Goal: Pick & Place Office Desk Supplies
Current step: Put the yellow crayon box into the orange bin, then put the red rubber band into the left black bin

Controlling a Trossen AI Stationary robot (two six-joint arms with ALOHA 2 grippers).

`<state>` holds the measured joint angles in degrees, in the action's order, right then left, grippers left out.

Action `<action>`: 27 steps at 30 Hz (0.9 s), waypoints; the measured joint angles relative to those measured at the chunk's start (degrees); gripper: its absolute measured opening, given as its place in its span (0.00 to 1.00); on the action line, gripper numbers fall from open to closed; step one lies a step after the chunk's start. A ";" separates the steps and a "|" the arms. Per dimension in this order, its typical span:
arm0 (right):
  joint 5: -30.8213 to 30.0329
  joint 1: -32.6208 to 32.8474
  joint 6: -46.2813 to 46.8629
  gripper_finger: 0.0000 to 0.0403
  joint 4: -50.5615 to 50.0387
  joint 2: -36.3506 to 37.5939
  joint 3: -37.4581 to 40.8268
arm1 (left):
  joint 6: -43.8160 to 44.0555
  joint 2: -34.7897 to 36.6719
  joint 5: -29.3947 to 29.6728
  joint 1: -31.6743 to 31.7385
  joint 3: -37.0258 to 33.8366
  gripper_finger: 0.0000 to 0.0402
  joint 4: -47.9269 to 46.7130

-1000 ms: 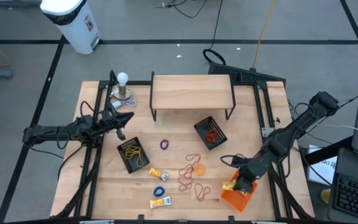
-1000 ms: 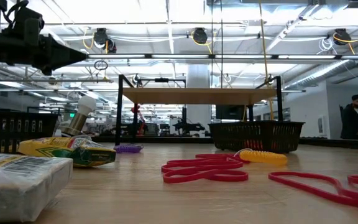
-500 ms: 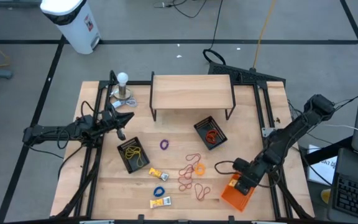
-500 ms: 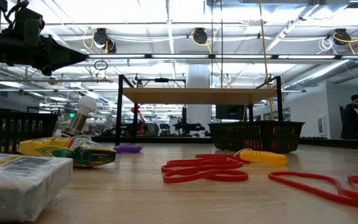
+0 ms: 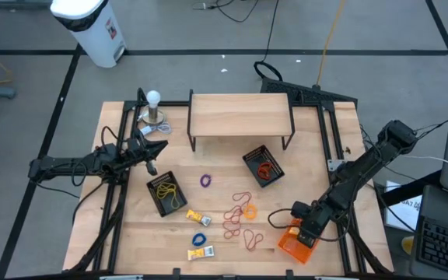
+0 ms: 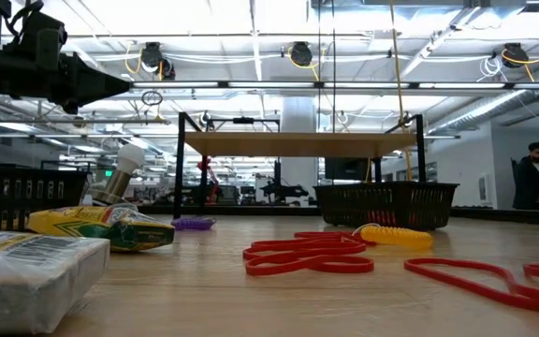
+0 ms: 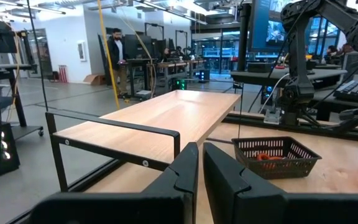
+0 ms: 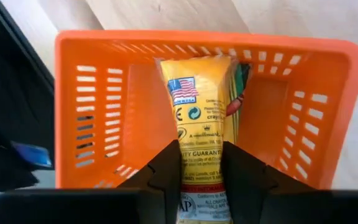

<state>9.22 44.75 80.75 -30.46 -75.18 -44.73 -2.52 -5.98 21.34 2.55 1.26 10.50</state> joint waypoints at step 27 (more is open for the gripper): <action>-6.11 -0.11 -7.58 0.56 -2.01 12.55 0.07 | -0.14 0.01 0.22 0.00 0.00 0.06 0.02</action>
<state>3.11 44.64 73.17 -32.47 -62.63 -44.66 -2.66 -5.98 21.56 2.55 1.26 10.52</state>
